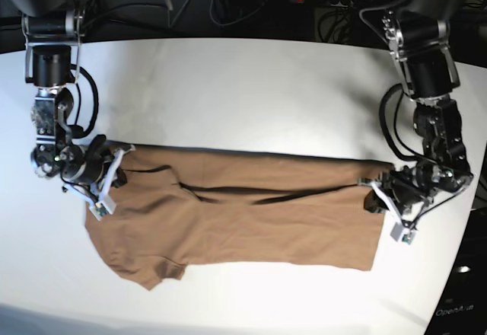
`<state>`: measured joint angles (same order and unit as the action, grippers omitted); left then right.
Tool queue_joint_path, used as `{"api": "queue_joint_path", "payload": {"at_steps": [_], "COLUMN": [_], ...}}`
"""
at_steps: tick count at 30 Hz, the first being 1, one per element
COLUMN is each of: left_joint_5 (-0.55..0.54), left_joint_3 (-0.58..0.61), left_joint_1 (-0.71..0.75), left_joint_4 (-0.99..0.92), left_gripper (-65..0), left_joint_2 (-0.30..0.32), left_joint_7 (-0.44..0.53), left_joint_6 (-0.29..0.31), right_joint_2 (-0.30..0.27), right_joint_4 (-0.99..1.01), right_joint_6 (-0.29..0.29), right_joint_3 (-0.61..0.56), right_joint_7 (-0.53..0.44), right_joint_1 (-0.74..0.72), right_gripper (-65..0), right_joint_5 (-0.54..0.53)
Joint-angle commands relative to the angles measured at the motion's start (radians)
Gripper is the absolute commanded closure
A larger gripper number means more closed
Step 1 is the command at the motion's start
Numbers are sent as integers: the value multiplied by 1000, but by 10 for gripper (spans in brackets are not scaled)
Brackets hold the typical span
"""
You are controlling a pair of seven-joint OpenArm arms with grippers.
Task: Fold the T-shirt properly
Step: 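Pull both grippers back toward the robot, laying the folded edge flat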
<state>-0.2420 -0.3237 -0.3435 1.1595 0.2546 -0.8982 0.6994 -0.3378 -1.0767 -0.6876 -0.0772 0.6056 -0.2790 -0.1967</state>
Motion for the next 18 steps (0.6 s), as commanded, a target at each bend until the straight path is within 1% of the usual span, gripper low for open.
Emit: {"api": "queue_joint_path", "payload": {"at_steps": [1,6,8,14,18], "left_joint_5": [0,10,10,11,13], "left_joint_3": [-1,1,10,19,19], "left_joint_1": [-18,-16,-16,-15,7], "left_joint_4": [-14,-141,-160,-174,-174], "left_gripper": [-29,-28,-28,-28,-28], "left_joint_2": [9,9,9,15,15], "left_joint_7": [34,135,162,205,192], "left_joint_6": [-1,-1,-1,-1,-1], "right_joint_2": [-14,-16,-14,-14,-16], "right_joint_4": [-12,-15,-15,-17,-18], "right_joint_6": [-1,-1,-1,-1,-1], "right_joint_3": [4,3,3,3,3], "right_joint_7": [-6,-9,-20,-26,-26], "right_joint_1": [-10,7,11,34,62], "right_gripper": [-9,-9,-9,-9,-9], "right_joint_5": [-10,-10,-10,-10,-10]}}
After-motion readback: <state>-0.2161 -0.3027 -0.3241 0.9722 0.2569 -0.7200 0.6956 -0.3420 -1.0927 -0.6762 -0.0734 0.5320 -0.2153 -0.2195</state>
